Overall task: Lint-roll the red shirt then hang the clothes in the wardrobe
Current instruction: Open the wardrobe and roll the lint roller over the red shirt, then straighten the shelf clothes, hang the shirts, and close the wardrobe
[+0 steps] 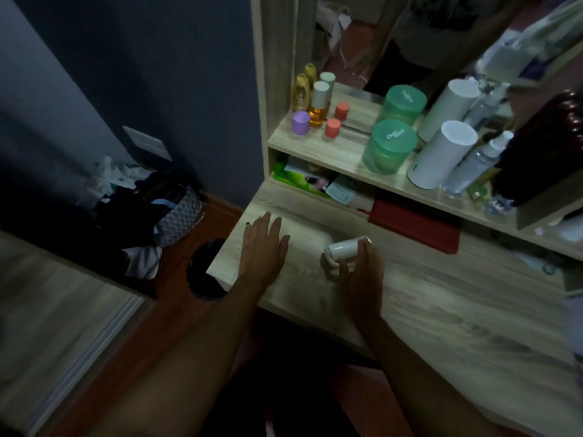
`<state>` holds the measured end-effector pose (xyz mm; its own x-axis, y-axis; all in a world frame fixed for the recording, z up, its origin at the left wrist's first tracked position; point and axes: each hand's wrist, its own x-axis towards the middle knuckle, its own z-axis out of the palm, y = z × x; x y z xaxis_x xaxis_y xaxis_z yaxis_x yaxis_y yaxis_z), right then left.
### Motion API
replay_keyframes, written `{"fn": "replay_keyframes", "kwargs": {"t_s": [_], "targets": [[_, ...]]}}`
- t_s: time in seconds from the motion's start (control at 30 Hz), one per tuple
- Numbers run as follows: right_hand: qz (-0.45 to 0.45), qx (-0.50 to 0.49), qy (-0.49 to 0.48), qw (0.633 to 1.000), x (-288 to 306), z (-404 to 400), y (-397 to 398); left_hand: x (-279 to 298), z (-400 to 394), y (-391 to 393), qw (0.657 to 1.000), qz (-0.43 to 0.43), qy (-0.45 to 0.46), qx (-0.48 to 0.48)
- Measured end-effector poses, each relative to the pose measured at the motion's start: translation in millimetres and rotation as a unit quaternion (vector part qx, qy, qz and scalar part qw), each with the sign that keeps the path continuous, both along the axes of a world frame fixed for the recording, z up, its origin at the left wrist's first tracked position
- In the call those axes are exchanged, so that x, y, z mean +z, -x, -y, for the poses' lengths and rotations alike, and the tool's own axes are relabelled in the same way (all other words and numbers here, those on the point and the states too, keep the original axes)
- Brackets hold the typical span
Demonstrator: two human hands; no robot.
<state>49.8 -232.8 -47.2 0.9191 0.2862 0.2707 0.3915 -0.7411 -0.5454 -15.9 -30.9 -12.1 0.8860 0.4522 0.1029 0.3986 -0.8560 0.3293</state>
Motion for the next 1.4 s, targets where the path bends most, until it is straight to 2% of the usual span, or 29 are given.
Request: {"fn": "replay_keyframes", "kwargs": {"t_s": [0.13, 0.4, 0.73, 0.93, 1.07, 1.2, 1.4], "targets": [[0.048, 0.074, 0.055, 0.995, 16.2, -48.7, 9.1, 12.9, -30.2, 25.4, 0.999, 0.027, -0.018, 0.034], [0.042, 0.248, 0.085, 0.964, 35.3, -195.9, 71.6, 42.5, -130.4, 128.6, 0.982, 0.052, -0.051, 0.176], [0.013, 0.420, 0.021, 0.907, 78.4, -373.0, 209.3, 96.6, -252.1, 309.9, 0.929, 0.105, -0.083, 0.346], [0.051, 0.511, -0.047, 0.857, 133.3, -488.1, 294.1, 166.8, -326.8, 402.0, 0.885, 0.182, -0.185, 0.387], [0.101, 0.554, -0.171, 0.809, 200.1, -565.9, 350.1, 240.2, -373.4, 458.5, 0.851, 0.284, -0.255, 0.361], [0.113, 0.579, -0.279, 0.758, 300.8, -627.7, 404.6, 332.7, -413.2, 505.1, 0.825, 0.354, -0.318, 0.304], [0.195, 0.596, -0.400, 0.669, 466.7, -686.8, 455.0, 467.1, -468.5, 549.8, 0.793, 0.334, -0.405, 0.308]]}}
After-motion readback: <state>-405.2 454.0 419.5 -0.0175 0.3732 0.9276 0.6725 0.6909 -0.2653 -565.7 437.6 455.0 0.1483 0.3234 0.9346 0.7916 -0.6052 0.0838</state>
